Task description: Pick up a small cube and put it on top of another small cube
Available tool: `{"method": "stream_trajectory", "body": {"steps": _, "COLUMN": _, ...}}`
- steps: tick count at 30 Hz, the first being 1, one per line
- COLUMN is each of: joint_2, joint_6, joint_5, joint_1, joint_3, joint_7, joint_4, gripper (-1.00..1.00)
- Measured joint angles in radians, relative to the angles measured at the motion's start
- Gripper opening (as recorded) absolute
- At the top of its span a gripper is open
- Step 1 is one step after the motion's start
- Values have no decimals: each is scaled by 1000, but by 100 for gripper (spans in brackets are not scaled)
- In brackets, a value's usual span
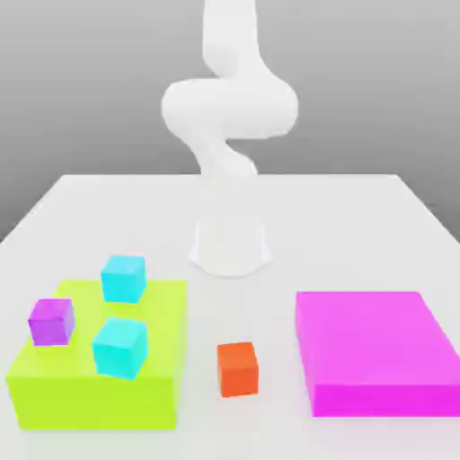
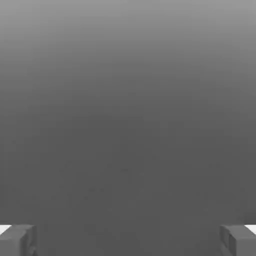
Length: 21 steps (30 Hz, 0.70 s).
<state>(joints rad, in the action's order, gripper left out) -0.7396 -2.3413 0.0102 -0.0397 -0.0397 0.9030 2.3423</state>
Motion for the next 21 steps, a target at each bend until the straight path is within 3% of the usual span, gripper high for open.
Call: {"method": "stream_trajectory", "body": {"steps": 21, "joint_2": 508, "joint_6": -351, "joint_5": 14, "joint_1": -269, "joint_3": -295, "joint_7": 917, "joint_4": 357, "gripper": 0}}
